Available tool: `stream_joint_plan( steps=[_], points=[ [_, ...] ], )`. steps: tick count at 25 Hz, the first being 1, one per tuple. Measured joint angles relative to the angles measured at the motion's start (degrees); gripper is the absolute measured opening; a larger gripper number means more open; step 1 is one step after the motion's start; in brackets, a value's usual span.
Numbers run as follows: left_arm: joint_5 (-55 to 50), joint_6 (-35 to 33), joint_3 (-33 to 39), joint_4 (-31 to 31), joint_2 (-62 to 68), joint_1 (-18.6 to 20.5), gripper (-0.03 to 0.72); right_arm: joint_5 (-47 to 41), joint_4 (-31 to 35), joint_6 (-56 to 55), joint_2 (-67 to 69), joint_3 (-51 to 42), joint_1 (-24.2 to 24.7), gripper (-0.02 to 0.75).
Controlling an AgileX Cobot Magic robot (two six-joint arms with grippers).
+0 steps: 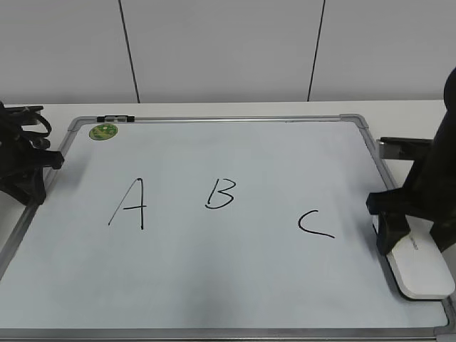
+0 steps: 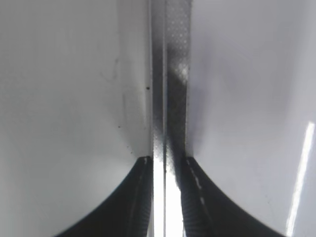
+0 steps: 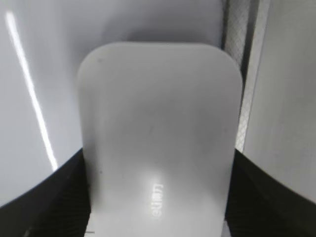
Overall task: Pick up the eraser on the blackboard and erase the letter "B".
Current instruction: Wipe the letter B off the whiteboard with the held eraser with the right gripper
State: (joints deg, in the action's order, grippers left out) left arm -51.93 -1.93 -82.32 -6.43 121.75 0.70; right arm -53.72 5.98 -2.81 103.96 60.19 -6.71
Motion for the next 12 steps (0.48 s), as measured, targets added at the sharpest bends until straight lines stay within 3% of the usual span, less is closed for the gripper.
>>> stream_joint_plan(
  steps=[7, 12],
  points=[
    [0.0, 0.0, 0.0, 0.0, 0.0, 0.0, 0.162, -12.9, -1.4, 0.0, 5.2, 15.7, -5.3, 0.524],
    [0.0, 0.0, 0.0, -0.1, 0.0, 0.0, 0.164, -15.0, -3.1, -0.4, 13.3, 29.8, -11.1, 0.524]
  ],
)
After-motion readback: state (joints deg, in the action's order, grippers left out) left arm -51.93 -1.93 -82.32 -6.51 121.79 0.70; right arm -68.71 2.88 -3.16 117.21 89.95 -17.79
